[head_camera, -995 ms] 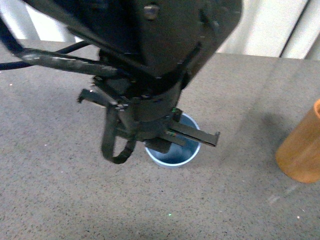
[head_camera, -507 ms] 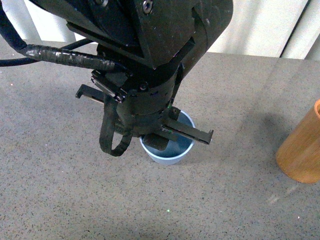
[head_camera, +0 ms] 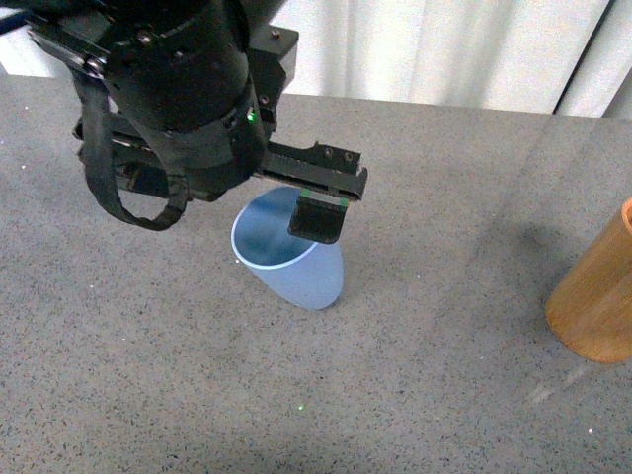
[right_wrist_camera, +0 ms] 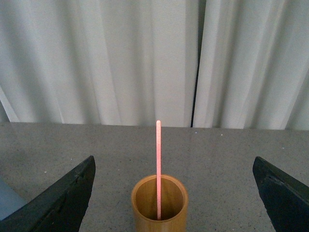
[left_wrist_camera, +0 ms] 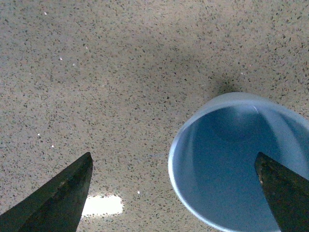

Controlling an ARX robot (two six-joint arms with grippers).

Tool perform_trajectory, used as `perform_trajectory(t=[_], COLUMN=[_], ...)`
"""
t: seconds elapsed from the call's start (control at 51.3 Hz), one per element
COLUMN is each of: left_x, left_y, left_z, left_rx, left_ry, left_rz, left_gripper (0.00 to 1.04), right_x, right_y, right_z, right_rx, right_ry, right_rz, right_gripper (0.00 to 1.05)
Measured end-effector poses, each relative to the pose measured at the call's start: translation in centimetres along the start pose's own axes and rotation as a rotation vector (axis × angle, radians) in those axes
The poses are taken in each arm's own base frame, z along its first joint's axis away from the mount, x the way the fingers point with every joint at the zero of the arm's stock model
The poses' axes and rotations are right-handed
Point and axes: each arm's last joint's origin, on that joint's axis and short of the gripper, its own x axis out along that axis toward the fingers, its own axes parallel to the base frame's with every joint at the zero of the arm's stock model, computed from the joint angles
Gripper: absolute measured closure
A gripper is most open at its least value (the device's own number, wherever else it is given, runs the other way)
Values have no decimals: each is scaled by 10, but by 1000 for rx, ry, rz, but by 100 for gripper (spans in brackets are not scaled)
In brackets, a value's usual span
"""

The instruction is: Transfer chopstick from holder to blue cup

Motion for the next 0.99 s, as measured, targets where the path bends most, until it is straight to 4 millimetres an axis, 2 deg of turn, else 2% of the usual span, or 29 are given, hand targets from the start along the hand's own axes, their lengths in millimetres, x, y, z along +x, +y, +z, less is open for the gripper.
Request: perform_trajectory(t=[0.059, 0.234, 0.351, 0.566, 0.663, 0.722, 0.839, 0.995], left_x=[-4, -5, -13, -54, -82, -98, -111, -108], left_y=[5, 13, 20, 58, 85, 102, 112, 113], left_z=[-1, -8, -9, -7, -14, -26, -38, -40], left_rx=[-11, -24, -42, -148, -229, -266, -285, -269], left_ry=[-3, 10, -15, -271, -415, -502, -550, -544], left_rz=[-1, 0, -5, 129, 166, 224, 262, 263], left_gripper=[8, 7, 7, 7, 7, 7, 7, 7], right_x=[0, 0, 0, 0, 0, 0, 0, 0], right_y=[0, 0, 0, 0, 0, 0, 0, 0], right_z=[0, 0, 0, 0, 0, 0, 0, 0], right_rx=[0, 0, 0, 0, 0, 0, 0, 0], right_ry=[0, 0, 0, 0, 0, 0, 0, 0], right_rz=[0, 0, 0, 0, 0, 0, 0, 0], right_gripper=[10, 10, 10, 10, 10, 10, 10, 10])
